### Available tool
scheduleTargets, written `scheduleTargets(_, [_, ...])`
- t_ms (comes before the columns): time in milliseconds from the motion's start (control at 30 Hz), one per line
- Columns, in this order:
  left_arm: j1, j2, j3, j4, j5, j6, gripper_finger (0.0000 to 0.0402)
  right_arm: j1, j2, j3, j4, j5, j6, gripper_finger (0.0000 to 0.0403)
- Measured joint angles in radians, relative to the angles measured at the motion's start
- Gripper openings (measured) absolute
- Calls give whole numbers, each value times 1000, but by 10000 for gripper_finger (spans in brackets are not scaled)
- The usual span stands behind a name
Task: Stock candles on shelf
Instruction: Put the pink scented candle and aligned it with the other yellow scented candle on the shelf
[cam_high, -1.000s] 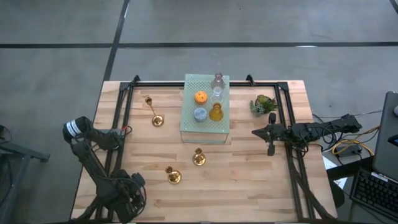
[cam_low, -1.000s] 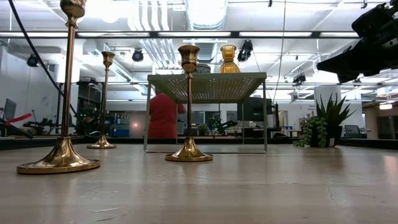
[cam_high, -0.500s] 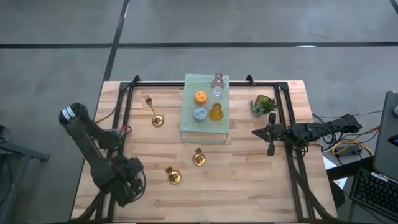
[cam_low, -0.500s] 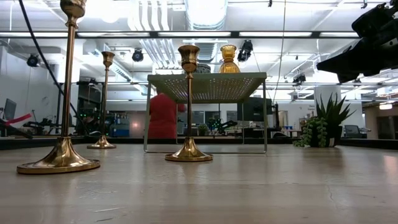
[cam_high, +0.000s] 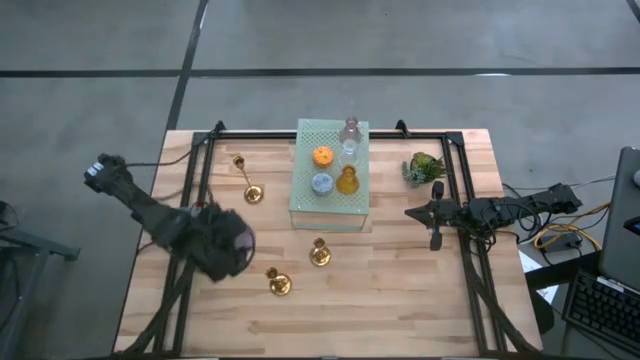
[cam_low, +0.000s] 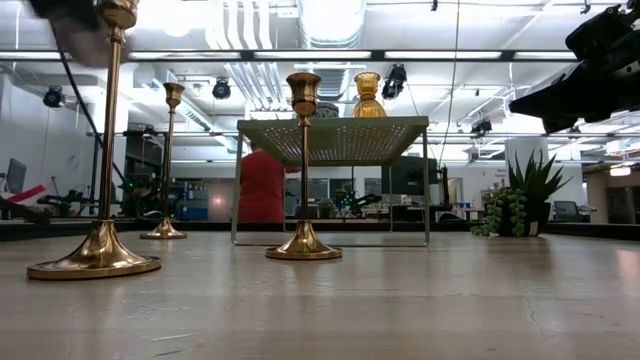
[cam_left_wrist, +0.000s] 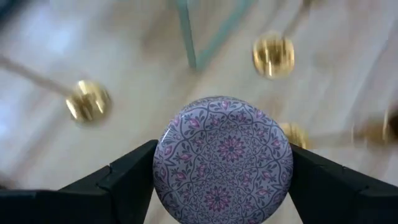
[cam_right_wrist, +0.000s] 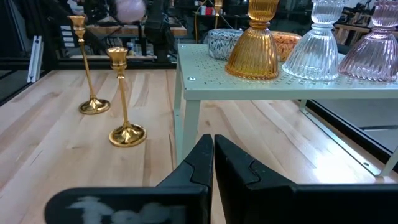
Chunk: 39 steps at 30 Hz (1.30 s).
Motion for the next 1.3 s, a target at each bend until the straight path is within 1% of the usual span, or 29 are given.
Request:
scheduleTargets(200, [239, 0, 135, 5, -170, 181, 312, 0, 0, 0, 0, 0, -2, 8])
scheduleTargets(267, [327, 8, 184, 10, -192, 258, 312, 0, 0, 0, 0, 0, 0, 8])
scheduleTargets(367, [464, 26, 258, 70, -185, 441, 312, 0, 0, 0, 0, 0, -2, 8])
scheduleTargets(467, [595, 57, 325, 148, -128, 590, 312, 0, 0, 0, 0, 0, -1, 8])
scheduleTargets(567, [718, 102, 385, 226, -25, 708, 312, 0, 0, 0, 0, 0, 0, 8])
scheduleTargets(700, [868, 179, 476, 280, 84, 796, 312, 0, 0, 0, 0, 0, 0, 8])
scheduleTargets(767, [932, 228, 523, 290, 109, 845, 312, 0, 0, 0, 0, 0, -2, 8])
scheduleTargets(867, [1017, 308, 592, 301, 119, 898, 312, 0, 0, 0, 0, 0, 0, 8])
scheduleTargets(1067, [1131, 480, 730, 323, 256, 966, 312, 0, 0, 0, 0, 0, -2, 8])
scheduleTargets(1233, [1194, 622, 865, 283, 372, 967, 312, 0, 0, 0, 0, 0, -1, 8])
scheduleTargets(1300, [1202, 668, 914, 264, 380, 966, 312, 0, 0, 0, 0, 0, 0, 8])
